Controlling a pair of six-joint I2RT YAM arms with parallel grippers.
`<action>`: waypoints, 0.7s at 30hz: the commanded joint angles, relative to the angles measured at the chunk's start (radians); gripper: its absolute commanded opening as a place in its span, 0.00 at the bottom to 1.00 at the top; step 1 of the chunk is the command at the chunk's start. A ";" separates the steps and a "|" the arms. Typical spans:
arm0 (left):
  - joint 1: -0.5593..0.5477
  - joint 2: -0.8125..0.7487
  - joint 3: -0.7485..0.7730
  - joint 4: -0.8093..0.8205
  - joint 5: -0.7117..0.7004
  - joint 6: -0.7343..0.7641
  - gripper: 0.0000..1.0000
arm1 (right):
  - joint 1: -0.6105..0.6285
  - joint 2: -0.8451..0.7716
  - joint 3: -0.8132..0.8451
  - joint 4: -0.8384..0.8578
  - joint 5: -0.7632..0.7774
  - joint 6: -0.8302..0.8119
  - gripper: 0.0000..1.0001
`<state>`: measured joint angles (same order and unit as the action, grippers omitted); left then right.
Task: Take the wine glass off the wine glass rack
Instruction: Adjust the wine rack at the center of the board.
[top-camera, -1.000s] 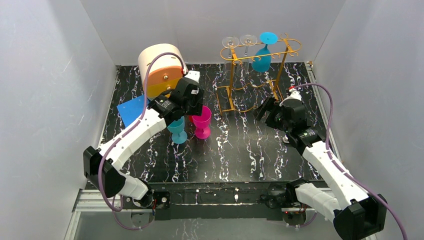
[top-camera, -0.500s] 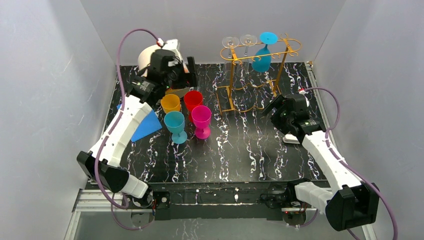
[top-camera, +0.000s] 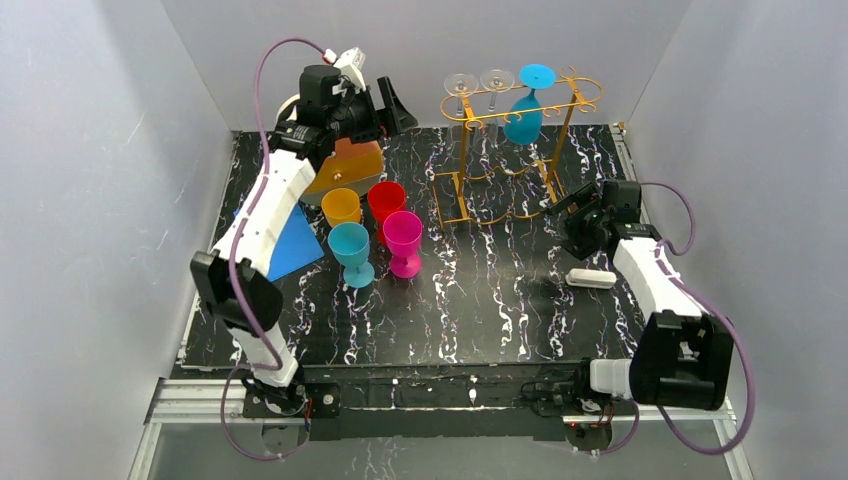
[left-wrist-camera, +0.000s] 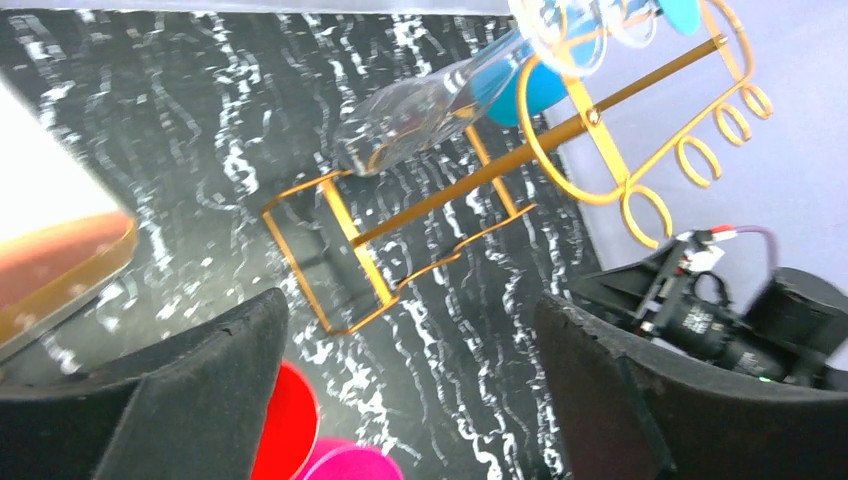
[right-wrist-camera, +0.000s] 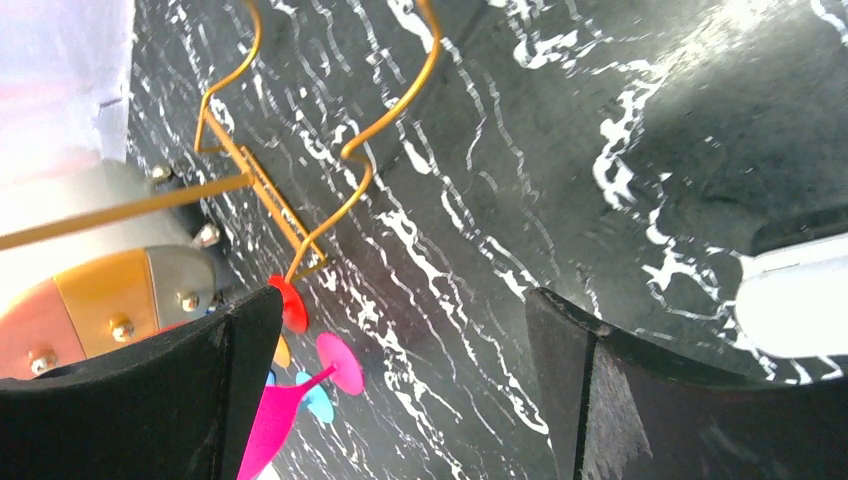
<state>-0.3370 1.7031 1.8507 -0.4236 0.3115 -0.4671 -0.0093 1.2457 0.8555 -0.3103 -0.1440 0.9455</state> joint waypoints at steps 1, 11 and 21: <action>0.018 0.099 0.103 0.141 0.235 -0.086 0.86 | -0.076 0.078 0.072 0.079 -0.117 -0.030 0.99; 0.018 0.267 0.229 0.311 0.328 -0.210 0.87 | -0.135 0.309 0.225 0.054 -0.127 -0.082 0.99; 0.002 0.395 0.376 0.321 0.382 -0.255 0.79 | -0.139 0.457 0.345 0.034 -0.106 -0.123 0.99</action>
<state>-0.3229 2.0815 2.1624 -0.1287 0.6304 -0.6941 -0.1413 1.6752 1.1347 -0.2848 -0.2565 0.8597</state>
